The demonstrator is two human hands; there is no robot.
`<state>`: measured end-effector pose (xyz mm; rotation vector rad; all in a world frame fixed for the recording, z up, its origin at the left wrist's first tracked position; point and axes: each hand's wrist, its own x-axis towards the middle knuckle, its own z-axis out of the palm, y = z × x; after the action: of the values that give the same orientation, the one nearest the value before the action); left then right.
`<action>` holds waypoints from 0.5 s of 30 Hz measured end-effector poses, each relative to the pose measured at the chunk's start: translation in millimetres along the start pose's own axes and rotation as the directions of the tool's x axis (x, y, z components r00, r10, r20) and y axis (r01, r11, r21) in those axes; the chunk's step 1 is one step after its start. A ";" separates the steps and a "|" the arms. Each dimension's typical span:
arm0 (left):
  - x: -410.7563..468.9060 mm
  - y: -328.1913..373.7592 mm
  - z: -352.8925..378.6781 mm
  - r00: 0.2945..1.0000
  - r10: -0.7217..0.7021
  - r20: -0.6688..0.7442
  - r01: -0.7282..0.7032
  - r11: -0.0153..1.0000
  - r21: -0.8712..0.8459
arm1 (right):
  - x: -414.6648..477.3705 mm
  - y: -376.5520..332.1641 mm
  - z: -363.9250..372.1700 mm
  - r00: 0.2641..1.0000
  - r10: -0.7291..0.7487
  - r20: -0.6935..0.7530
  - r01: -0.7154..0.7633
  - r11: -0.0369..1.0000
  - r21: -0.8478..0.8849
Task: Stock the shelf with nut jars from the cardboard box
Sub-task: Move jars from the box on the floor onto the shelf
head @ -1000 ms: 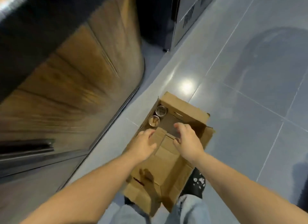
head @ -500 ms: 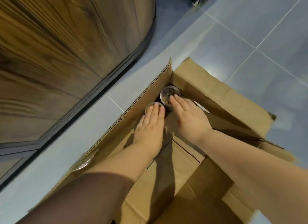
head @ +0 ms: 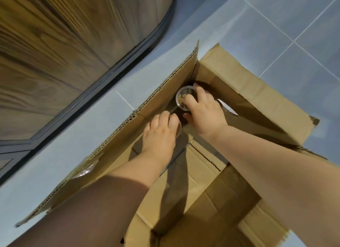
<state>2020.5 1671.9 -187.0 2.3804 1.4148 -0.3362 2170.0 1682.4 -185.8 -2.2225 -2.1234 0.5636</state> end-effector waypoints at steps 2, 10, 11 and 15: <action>-11.9 -6.2 -4.9 0.997 -0.070 0.044 0.074 0.992 -0.101 | -0.4 -1.6 -0.6 1.000 0.008 -0.004 -0.008 1.000 0.029; -90.5 -26.4 -81.6 0.972 -0.090 0.219 0.145 0.957 -0.252 | -99.1 -28.8 -64.3 0.983 0.173 -0.064 -0.157 0.966 0.204; -97.4 -24.3 -101.4 0.970 -0.079 0.229 0.139 0.957 -0.255 | -113.8 -36.4 -83.3 0.978 0.199 -0.057 -0.182 0.959 0.218; -127.0 -1.2 -199.1 0.979 0.036 0.203 0.023 0.960 -0.280 | -172.2 -74.0 -180.0 0.935 0.320 -0.153 -0.250 0.900 0.356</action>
<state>1964.3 1653.3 41.7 2.0566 1.2666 -0.3434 2144.8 1563.1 43.7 -2.2896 -1.4839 0.6128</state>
